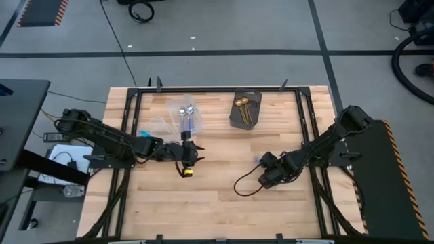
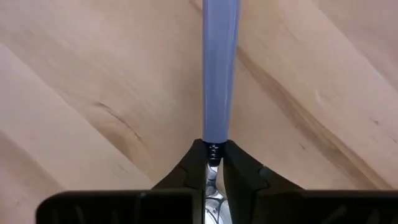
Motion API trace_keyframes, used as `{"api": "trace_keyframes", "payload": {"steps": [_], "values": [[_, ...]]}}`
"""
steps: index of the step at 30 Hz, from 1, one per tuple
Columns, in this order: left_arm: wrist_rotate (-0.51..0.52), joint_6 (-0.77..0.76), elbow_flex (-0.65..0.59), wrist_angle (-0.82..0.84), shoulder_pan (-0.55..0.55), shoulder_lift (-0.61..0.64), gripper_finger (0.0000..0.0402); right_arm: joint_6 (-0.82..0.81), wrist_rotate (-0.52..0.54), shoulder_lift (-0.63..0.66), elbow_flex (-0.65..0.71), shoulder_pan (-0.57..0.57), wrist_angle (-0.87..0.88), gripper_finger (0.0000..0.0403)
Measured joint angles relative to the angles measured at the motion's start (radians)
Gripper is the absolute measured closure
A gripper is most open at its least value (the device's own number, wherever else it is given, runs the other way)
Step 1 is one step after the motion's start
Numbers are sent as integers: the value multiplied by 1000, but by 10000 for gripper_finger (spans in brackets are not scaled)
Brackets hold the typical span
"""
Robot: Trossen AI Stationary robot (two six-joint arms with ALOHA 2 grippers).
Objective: Sort silverware by color (type)
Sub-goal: Put the purple spoon into the right transparent bin
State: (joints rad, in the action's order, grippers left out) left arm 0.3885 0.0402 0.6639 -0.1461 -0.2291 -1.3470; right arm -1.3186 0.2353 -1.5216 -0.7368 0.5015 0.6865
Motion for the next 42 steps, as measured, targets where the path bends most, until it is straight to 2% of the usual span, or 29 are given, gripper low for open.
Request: {"api": "trace_keyframes", "payload": {"steps": [9,15,19,25,35,42], "values": [[-2,-58,-2,-88,0,-85,237,125,42,7,-10,-36,-106,371],[-1,-125,0,-191,-4,-143,237,280,138,7,-11,-70,-274,395],[-2,-138,0,-190,-4,-146,237,351,134,8,-11,-108,-306,397],[-1,-159,0,-177,-17,-146,237,395,110,8,-11,-121,-283,352],[-1,-158,0,-170,-17,-146,237,433,92,-36,-10,-66,-322,243],[-1,-151,0,-167,-17,-146,237,447,20,-121,-17,-52,-327,204]]}}
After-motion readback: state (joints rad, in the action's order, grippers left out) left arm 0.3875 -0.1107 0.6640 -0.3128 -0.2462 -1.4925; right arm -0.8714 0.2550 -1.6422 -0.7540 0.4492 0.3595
